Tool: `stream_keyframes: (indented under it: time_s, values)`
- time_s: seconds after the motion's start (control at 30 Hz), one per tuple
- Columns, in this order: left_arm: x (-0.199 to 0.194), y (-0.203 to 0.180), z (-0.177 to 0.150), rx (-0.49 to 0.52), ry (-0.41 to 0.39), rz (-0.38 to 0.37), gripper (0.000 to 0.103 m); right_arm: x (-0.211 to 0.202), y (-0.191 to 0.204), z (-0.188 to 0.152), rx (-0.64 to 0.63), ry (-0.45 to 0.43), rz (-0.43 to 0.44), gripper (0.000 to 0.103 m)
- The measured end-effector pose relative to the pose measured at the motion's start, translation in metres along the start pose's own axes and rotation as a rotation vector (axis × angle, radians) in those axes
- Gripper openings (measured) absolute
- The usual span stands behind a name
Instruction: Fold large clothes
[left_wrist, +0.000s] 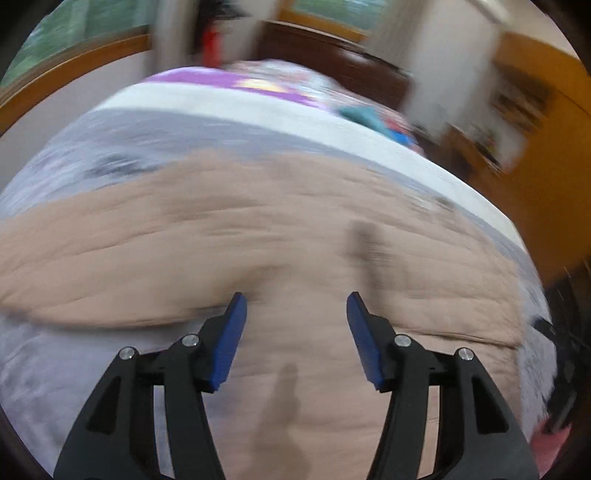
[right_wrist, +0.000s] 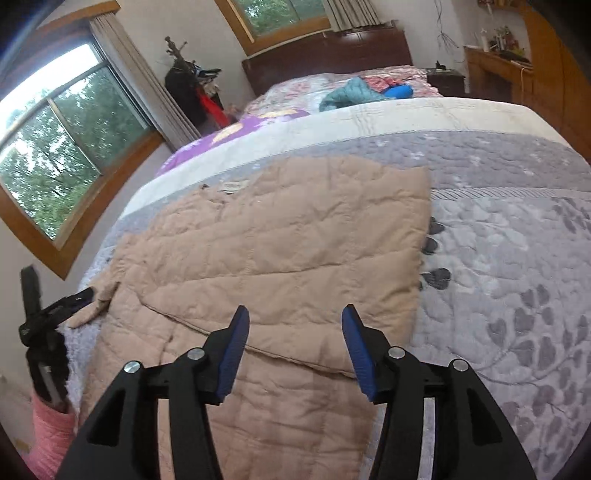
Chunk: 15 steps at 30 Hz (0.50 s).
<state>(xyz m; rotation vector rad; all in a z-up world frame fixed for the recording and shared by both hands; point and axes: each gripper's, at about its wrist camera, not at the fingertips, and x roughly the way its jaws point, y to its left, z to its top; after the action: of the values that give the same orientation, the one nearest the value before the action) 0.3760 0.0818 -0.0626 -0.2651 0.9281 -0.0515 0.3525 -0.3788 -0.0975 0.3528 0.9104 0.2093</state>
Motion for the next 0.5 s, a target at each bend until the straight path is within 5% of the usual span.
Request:
stream_keyframes:
  time_s: [0.13, 0.27, 0.5]
  values:
    - [-0.027, 0.115, -0.010, -0.200, -0.023, 0.184, 0.057, 0.011, -0.003, 0.001, 0.008, 0.029, -0.001, 0.053]
    - [-0.045, 0.210, -0.021, -0.435, -0.029, 0.237, 0.055, 0.031, 0.001, -0.003, 0.009, 0.065, -0.021, 0.053]
    - [-0.040, 0.288, -0.017, -0.654, -0.101, 0.119, 0.054, 0.042, -0.002, -0.009, 0.004, 0.086, -0.048, 0.053]
